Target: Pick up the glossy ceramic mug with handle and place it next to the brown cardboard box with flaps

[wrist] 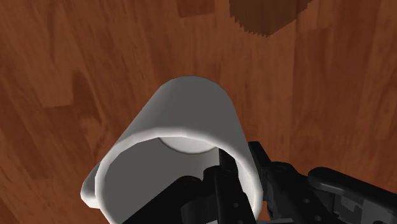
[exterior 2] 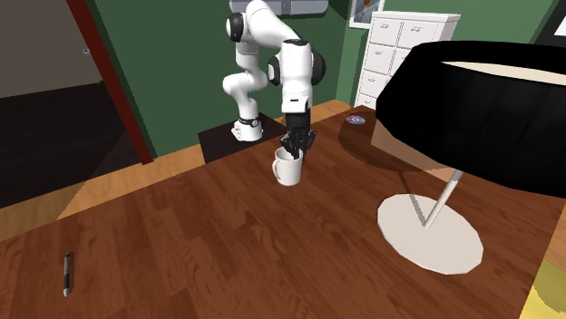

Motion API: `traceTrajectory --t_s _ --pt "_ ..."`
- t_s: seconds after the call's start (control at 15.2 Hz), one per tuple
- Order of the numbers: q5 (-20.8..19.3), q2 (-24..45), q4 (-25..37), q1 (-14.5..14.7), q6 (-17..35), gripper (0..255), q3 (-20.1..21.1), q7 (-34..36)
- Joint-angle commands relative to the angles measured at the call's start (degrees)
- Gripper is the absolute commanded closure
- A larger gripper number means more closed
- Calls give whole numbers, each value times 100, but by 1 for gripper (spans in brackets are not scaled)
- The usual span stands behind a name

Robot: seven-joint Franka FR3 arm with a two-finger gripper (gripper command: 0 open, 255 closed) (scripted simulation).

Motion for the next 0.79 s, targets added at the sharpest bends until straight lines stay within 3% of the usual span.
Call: traceTrajectory --t_s 0.0,0.73 --pt "-12 -40 103 7 -143 255 -2 12" --pt "-42 -160 787 1 -945 255 -18 19"
